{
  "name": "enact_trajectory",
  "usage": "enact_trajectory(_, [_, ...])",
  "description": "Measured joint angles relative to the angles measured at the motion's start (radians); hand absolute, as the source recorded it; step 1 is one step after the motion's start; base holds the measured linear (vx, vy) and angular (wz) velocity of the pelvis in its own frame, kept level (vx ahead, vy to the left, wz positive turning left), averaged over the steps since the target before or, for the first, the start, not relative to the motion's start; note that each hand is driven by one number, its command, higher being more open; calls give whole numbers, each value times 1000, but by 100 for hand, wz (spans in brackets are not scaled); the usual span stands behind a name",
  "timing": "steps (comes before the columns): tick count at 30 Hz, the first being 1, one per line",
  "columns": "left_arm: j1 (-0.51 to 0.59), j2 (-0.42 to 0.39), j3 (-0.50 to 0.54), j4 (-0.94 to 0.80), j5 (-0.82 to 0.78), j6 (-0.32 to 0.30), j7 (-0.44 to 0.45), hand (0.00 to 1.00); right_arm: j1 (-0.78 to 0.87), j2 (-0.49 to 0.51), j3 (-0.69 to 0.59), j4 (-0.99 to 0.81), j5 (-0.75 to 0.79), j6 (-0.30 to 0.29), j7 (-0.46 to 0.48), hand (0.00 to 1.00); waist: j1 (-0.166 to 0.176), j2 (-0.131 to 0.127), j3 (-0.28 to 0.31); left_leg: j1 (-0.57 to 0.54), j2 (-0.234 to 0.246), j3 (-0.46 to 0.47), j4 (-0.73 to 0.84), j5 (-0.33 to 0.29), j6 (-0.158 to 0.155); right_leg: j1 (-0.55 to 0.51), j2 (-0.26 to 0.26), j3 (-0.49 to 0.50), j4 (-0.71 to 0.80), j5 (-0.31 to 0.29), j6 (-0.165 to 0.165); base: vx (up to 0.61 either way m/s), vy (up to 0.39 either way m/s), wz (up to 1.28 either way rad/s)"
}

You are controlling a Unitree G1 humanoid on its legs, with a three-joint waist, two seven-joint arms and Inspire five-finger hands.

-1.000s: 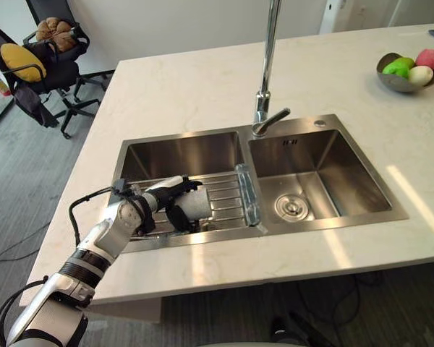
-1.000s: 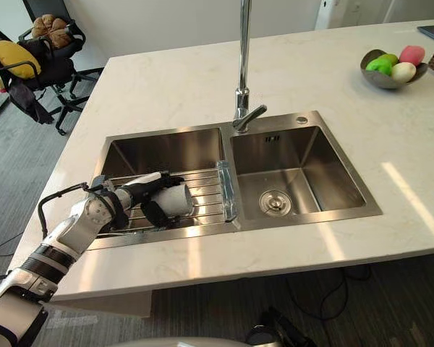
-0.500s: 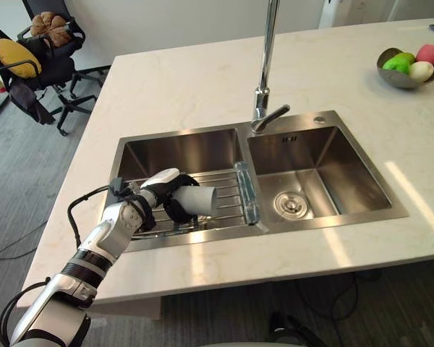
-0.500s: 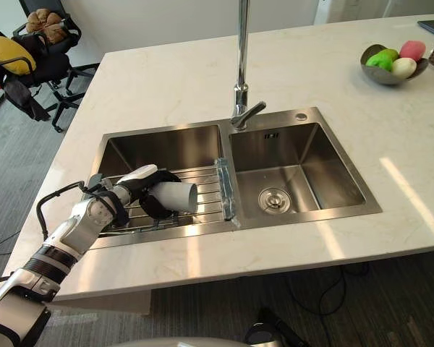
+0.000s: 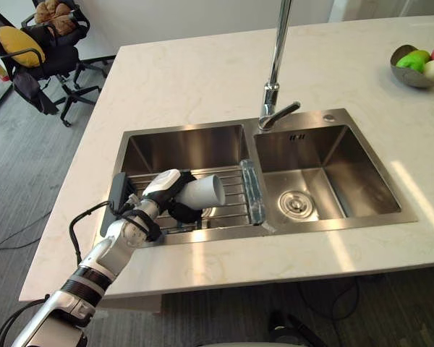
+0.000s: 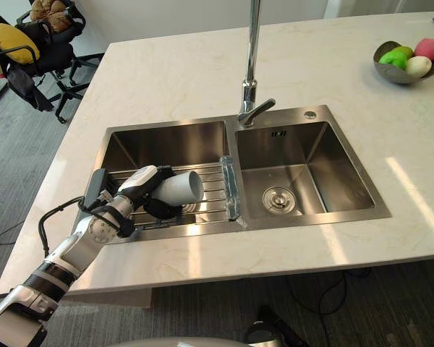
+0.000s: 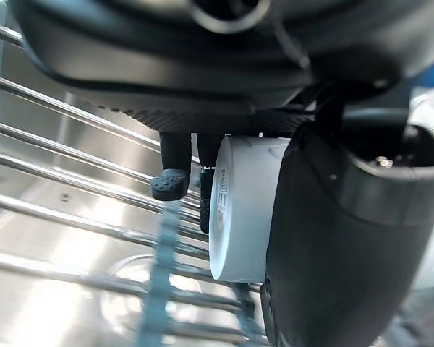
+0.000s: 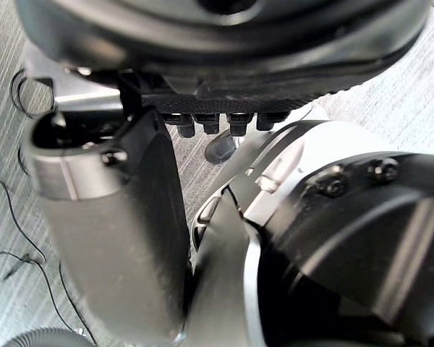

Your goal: Walk over to the sink, pick up the cup, carry it to the dishwasher, place the cup inside the dishwasher, then close the dishwasher door

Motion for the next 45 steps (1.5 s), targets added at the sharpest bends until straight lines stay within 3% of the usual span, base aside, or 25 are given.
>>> enact_trajectory(5, [104, -47, 76, -178, -84, -68, 54, 0, 0, -2, 1, 2, -10, 12, 4, 100, 39, -14, 10, -12, -10, -53, 12, 7, 10, 28, -15, -66, 0, 0, 0, -53, -6, 31])
enact_trajectory(8, [180, -118, 209, -259, -182, -90, 90, 0, -3, -9, 1, 9, -33, 19, 6, 100, 74, -14, 9, -44, -16, -98, 35, 11, 16, 34, -25, -102, 0, -1, 1, -75, -16, 42])
enact_trajectory(11, [251, -217, 410, -359, -308, -128, 128, 0, -4, -16, -1, 19, -41, 26, 11, 100, 120, -14, 9, -82, -14, -142, 70, 12, 19, 38, -27, -138, 4, -3, 1, -67, -25, 39])
enact_trajectory(13, [294, -260, 562, -406, -379, -189, 180, 0, -4, -22, -5, 30, -65, 30, 14, 100, 162, -13, 9, -102, -9, -170, 100, 12, 19, 51, -24, -163, 5, -6, -1, -57, -28, 35])
enact_trajectory(15, [321, -273, 664, -413, -415, -225, 211, 0, -4, -27, -5, 33, -84, 36, 17, 100, 184, -11, 7, -108, -7, -190, 114, 13, 19, 61, -22, -180, 3, -9, -2, -92, -24, 31])
enact_trajectory(16, [355, -290, 770, -413, -454, -254, 239, 0, -5, -30, -13, 42, -118, 40, 24, 100, 204, -9, 5, -112, -7, -206, 120, 14, 22, 70, -21, -195, 0, -14, -6, -107, -16, 30])
enact_trajectory(19, [416, -316, 952, -413, -510, -269, 320, 0, -5, -28, -40, 54, -183, 52, 35, 100, 239, -7, 2, -119, -12, -240, 108, 25, 37, 94, -21, -244, 0, -17, -6, -80, -7, 52])
enact_trajectory(21, [433, -341, 1029, -408, -526, -268, 378, 0, 7, -13, -69, 55, -208, 56, 35, 100, 254, -7, 1, -120, -33, -254, 83, 67, 68, 125, -33, -312, 6, -23, -6, -52, 14, 103])
enact_trajectory(22, [435, -355, 1046, -405, -547, -268, 394, 0, 13, -10, -90, 58, -221, 51, 34, 100, 253, -7, 0, -119, -44, -226, 65, 92, 99, 148, -43, -368, 6, -29, -2, -68, 59, 146])
enact_trajectory(24, [442, -395, 1080, -398, -592, -271, 405, 0, 29, -4, -125, 67, -231, 40, 19, 100, 260, -1, -3, -118, -42, -82, 27, 94, 204, 190, -61, -486, 6, -36, 8, -104, 80, 193])
enact_trajectory(25, [444, -413, 1102, -394, -599, -273, 408, 0, 45, 4, -141, 64, -227, 31, 12, 100, 259, -1, -8, -117, -13, 49, 31, 93, 209, 217, -65, -555, 6, -41, 15, -93, 79, 186])
enact_trajectory(29, [445, -417, 1118, -400, -604, -317, 423, 0, 64, 3, -160, 64, -216, 23, 12, 100, 246, -7, -12, -114, 26, 285, 39, 89, 202, 262, -84, -663, 23, -72, 56, -90, 142, 178])
enact_trajectory(30, [442, -417, 1117, -409, -617, -336, 425, 0, 68, -1, -161, 63, -208, 22, 13, 100, 238, -9, -14, -110, 38, 383, 47, 80, 188, 271, -100, -708, 39, -79, 65, -23, 191, 141])
enact_trajectory(31, [431, -412, 1109, -413, -622, -351, 426, 0, 76, -4, -165, 63, -189, 17, 14, 100, 228, -7, -16, -101, 51, 488, 57, 80, 188, 282, -110, -739, 57, -86, 75, 1, 185, 139])
enact_trajectory(33, [397, -388, 1081, -414, -632, -355, 426, 0, 90, -4, -177, 61, -166, 8, 21, 100, 195, -11, -20, -83, 57, 613, 72, 82, 190, 307, -120, -768, 85, -99, 93, 69, 181, 149])
enact_trajectory(34, [372, -369, 1047, -415, -632, -355, 425, 0, 101, -7, -177, 58, -141, 4, 23, 100, 177, -9, -31, -77, 56, 655, 69, 116, 182, 319, -132, -776, 97, -105, 101, 107, 257, 156])
enact_trajectory(35, [357, -349, 1019, -418, -629, -352, 420, 0, 103, -11, -177, 57, -137, 2, 22, 100, 176, -9, -32, -75, 34, 640, 48, 137, 156, 324, -141, -772, 110, -108, 105, 86, 238, 97])
enact_trajectory(40, [367, -338, 978, -449, -604, -279, 413, 0, 91, -13, -177, 54, -155, 3, 21, 100, 188, -27, -39, -62, -43, 611, -34, 157, 159, 322, -163, -726, 112, -104, 99, 49, 199, 30])
enact_trajectory(42, [374, -392, 952, -454, -583, -258, 378, 0, 94, -14, -179, 41, -156, 2, 23, 100, 186, -31, -39, -67, -68, 585, -47, 153, 164, 322, -193, -741, 160, -111, 84, 58, 144, 42])
enact_trajectory(44, [374, -449, 831, -454, -521, -240, 335, 0, 107, -21, -181, 1, -166, -9, 22, 100, 169, -41, -33, -99, -96, 492, -41, 135, 175, 306, -259, -686, 328, -133, 17, 81, 118, 123])
enact_trajectory(45, [373, -451, 760, -453, -504, -233, 311, 0, 113, -23, -182, -23, -159, -14, 22, 100, 156, -41, -32, -116, -104, 429, -35, 130, 185, 280, -284, -581, 425, -126, -48, 92, 108, 157])
